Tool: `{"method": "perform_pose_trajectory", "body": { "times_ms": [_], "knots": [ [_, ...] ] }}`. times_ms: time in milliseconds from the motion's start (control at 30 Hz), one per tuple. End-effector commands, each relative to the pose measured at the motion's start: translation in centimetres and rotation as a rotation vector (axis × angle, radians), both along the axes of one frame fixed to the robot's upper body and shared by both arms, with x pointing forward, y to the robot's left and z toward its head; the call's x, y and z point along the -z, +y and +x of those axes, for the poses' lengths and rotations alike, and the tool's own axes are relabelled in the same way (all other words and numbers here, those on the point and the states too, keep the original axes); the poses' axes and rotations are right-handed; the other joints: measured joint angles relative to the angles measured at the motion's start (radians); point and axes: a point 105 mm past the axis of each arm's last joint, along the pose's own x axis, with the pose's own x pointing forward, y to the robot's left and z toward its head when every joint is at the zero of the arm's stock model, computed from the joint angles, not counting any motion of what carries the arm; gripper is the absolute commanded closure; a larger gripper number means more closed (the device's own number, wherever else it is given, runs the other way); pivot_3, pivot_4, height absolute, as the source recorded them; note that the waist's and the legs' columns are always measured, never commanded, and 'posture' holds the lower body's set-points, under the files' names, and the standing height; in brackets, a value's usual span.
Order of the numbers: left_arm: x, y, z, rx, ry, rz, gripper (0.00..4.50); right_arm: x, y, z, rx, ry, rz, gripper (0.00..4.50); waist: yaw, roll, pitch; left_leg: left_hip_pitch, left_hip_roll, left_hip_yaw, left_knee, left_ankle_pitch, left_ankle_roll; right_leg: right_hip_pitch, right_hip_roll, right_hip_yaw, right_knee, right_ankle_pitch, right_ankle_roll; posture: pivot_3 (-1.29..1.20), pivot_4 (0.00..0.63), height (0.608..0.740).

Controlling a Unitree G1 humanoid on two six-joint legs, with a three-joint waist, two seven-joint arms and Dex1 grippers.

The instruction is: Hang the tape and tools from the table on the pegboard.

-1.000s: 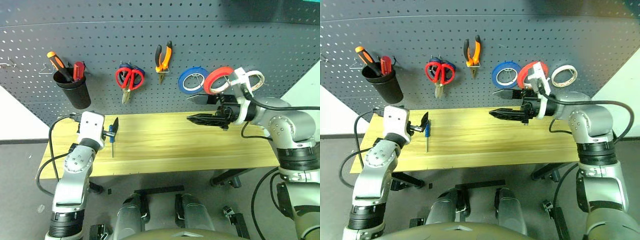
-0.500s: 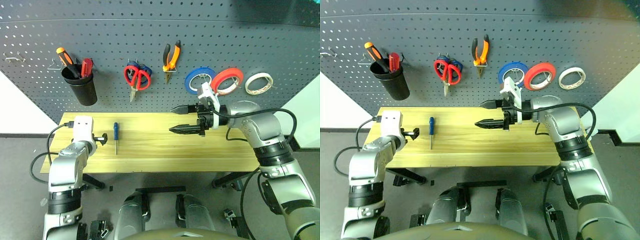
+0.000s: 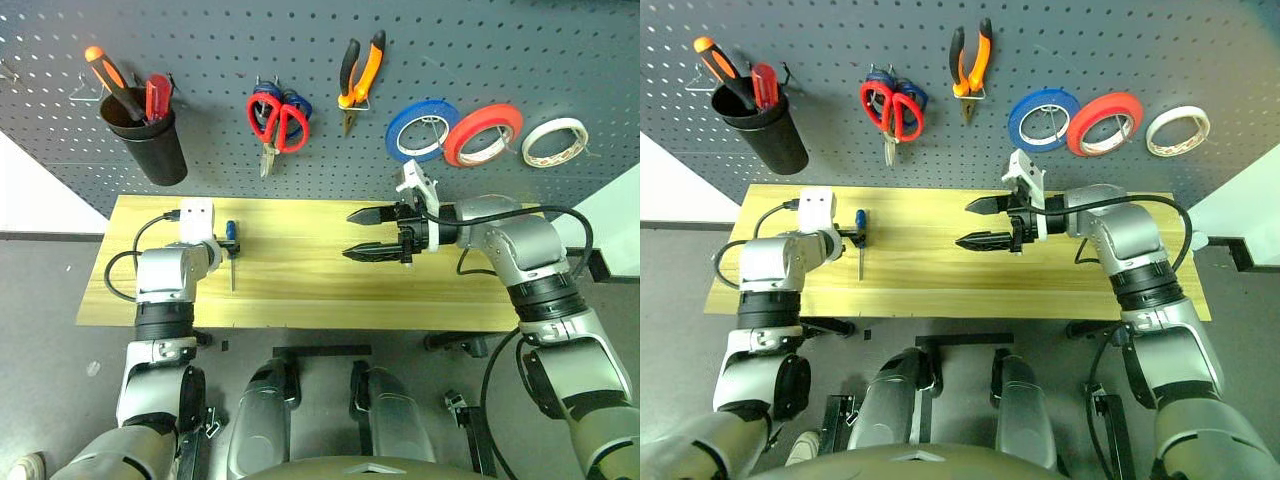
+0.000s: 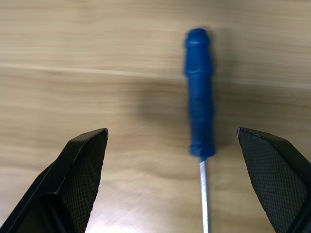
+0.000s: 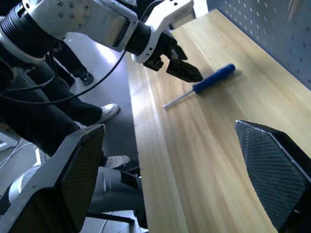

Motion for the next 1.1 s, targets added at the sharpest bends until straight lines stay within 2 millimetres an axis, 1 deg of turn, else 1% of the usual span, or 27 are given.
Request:
{"method": "perform_pose_trajectory", "body": {
  "times_ms": [33,133,300,500,567,633,700,767,933,1033,1100],
  "knots": [
    [-0.6,-0.4,1.1,0.002,-0.029,0.008,0.03,-1.2,-0.4,-0.4,0.007,-0.048,0.01,0.0,-0.001,0.0,0.011,0.0,0.0,0.0,0.0,0.0,0.0,0.0,0.0,0.0,0.0,0.0,0.0,-0.02,0.414,0.73],
    [-0.2,-0.5,1.4,-0.018,-0.011,-0.001,0.03,-1.0,-0.9,-0.6,0.021,-0.042,0.001,0.0,-0.002,-0.001,0.022,0.0,0.0,0.0,0.0,0.0,0.0,0.0,-0.001,0.0,0.0,0.0,0.0,-0.04,0.417,0.73],
    [1.0,-0.2,1.1,-0.063,0.03,-0.014,0.03,-0.8,-1.5,-0.7,0.038,-0.05,-0.012,0.0,-0.008,-0.001,0.033,0.0,0.0,0.0,0.0,0.0,0.0,0.0,-0.001,0.0,0.0,0.0,0.0,-0.06,0.411,0.73],
    [1.3,-0.4,1.5,-0.078,0.019,-0.028,0.03,-0.8,-1.8,-0.4,0.051,-0.066,-0.024,0.0,-0.028,-0.001,0.033,0.0,-0.001,0.0,-0.001,0.0,0.0,0.0,-0.003,-0.001,0.0,0.0,0.0,-0.07,0.409,0.73],
    [1.4,-0.5,1.6,-0.086,0.016,-0.044,0.42,-0.8,-1.9,-0.4,0.052,-0.071,-0.032,0.0,-0.03,-0.001,0.033,0.0,-0.001,0.0,-0.002,0.0,0.0,-0.001,-0.003,-0.001,0.0,0.0,0.0,-0.07,0.408,0.73],
    [1.6,-0.7,1.7,-0.091,0.025,-0.061,0.93,-0.8,-2.1,-0.4,0.055,-0.075,-0.038,0.0,-0.031,-0.001,0.033,0.0,-0.001,0.0,-0.002,0.0,0.0,-0.002,-0.003,-0.001,0.0,0.0,0.0,-0.07,0.4,0.73],
    [1.6,-0.8,1.6,-0.092,0.028,-0.067,1.64,-0.8,-2.3,-0.3,0.057,-0.082,-0.046,0.0,-0.033,-0.001,0.033,0.0,-0.001,0.0,-0.003,0.0,0.0,-0.002,-0.003,-0.001,-0.001,0.0,0.0,-0.07,0.398,0.73],
    [1.5,-0.7,1.5,-0.095,0.025,-0.066,2.24,-0.8,-2.3,-0.3,0.055,-0.086,-0.051,0.0,-0.038,-0.001,0.033,-0.001,-0.001,0.001,-0.003,0.0,0.0,-0.003,-0.003,0.0,-0.001,0.0,0.0,-0.07,0.391,0.73],
    [1.9,-0.5,0.5,-0.118,0.045,-0.09,3.93,-1.0,-2.3,0.0,0.05,-0.102,-0.064,0.0,-0.052,-0.001,0.033,-0.001,-0.001,0.001,-0.004,0.0,0.0,-0.003,-0.003,0.0,-0.002,0.0,0.0,-0.06,0.373,0.73],
    [1.9,0.1,-0.3,-0.145,0.045,-0.092,3.96,-1.4,-2.2,0.2,0.043,-0.107,-0.059,0.0,-0.054,-0.001,0.033,-0.001,-0.001,0.001,-0.005,0.0,0.0,-0.003,-0.002,0.0,-0.002,0.0,0.0,-0.05,0.357,0.73],
    [1.8,0.1,-0.9,-0.132,0.048,-0.09,3.96,-1.7,-2.0,0.2,0.031,-0.11,-0.045,0.0,-0.056,-0.001,0.033,-0.001,-0.001,0.001,-0.005,0.0,-0.001,-0.004,-0.002,0.0,-0.002,0.0,0.0,-0.04,0.341,0.73]
  ]
}}
